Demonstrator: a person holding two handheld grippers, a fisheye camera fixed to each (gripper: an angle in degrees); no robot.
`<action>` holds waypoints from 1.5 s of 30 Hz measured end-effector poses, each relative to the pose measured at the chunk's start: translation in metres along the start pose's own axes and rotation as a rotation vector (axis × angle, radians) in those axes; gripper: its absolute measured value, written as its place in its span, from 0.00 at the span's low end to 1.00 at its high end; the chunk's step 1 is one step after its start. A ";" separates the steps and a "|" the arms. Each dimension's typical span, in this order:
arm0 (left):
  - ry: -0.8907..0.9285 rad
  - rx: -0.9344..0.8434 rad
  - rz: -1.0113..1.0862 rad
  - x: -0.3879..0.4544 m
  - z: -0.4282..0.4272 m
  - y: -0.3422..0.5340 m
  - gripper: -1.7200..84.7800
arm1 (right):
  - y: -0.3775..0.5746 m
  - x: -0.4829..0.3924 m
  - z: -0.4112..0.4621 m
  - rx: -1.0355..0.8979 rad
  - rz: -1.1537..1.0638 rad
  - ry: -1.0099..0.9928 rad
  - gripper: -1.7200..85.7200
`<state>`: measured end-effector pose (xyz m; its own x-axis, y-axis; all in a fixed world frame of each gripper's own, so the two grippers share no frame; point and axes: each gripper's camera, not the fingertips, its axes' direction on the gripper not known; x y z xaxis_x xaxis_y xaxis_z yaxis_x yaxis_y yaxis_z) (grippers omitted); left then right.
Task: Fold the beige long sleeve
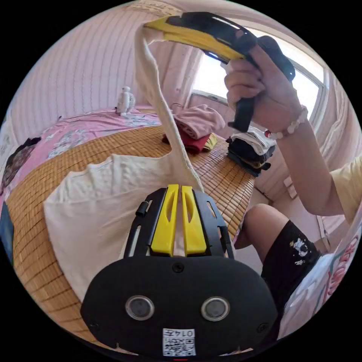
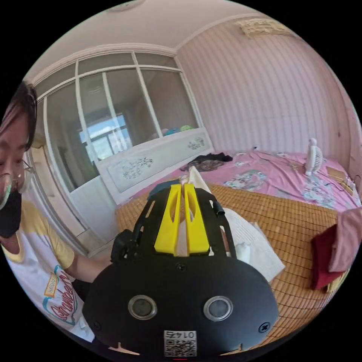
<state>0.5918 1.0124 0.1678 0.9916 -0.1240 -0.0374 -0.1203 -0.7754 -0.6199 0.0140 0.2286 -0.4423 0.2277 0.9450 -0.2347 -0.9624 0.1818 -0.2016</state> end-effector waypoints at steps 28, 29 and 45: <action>-0.461 -0.043 -0.257 -0.184 -0.115 0.159 0.02 | 0.221 0.044 0.104 -0.464 0.249 0.344 0.10; -0.472 -0.044 -0.258 -0.187 -0.120 0.159 0.02 | 0.220 0.050 0.100 -0.444 0.250 0.358 0.10; -0.441 0.007 -0.466 -0.319 -0.090 0.202 0.10 | 0.199 0.219 0.163 -0.448 0.424 0.547 0.16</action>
<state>0.2469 0.8398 0.1250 0.8666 0.4924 -0.0805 0.3271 -0.6824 -0.6537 -0.1520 0.5163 -0.3784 0.0089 0.6223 -0.7827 -0.8591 -0.3958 -0.3244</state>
